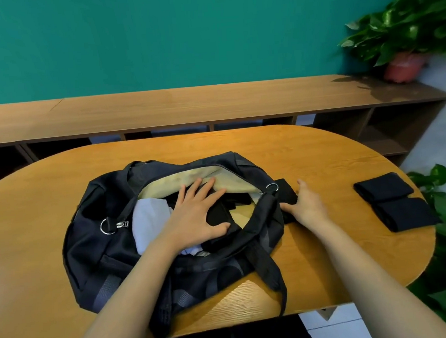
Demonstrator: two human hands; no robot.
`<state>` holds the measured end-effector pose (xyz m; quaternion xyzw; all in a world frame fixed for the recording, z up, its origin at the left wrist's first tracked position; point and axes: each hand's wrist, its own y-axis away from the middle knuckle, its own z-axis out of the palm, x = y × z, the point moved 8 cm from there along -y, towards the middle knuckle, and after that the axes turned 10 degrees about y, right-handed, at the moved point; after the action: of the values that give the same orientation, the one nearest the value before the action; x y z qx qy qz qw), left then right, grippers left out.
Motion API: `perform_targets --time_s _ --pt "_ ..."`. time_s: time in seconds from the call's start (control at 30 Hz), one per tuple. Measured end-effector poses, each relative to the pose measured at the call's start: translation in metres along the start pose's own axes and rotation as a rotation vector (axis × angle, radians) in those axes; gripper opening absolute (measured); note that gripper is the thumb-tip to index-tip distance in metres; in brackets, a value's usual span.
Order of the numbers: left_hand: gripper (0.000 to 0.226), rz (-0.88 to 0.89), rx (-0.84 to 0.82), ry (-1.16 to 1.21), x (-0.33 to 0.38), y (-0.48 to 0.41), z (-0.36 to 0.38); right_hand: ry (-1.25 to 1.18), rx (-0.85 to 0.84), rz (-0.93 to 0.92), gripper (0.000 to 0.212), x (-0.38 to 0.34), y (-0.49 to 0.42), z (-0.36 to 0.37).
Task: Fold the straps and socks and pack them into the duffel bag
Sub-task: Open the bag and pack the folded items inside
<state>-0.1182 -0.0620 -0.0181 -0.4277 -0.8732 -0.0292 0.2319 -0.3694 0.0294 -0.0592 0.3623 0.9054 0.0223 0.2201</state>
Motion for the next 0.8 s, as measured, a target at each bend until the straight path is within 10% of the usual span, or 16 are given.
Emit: perform_targets --time_s 0.17,0.4,0.63,0.8 --pt "0.094 -0.001 0.013 -0.022 0.001 0.003 -0.001 0.085 0.124 0.000 0.038 -0.004 0.008 -0.020" --pt "0.107 -0.048 0.006 -0.066 0.000 0.008 0.000 -0.600 0.366 -0.447 0.036 -0.093 0.096 -0.094" --pt "0.109 -0.082 0.052 0.033 0.002 0.022 -0.008 0.254 0.132 -0.411 0.053 -0.129 0.099 -0.008" --pt "0.082 -0.083 0.132 0.107 0.023 0.025 -0.027 0.203 0.358 -0.505 0.046 -0.115 0.117 -0.027"
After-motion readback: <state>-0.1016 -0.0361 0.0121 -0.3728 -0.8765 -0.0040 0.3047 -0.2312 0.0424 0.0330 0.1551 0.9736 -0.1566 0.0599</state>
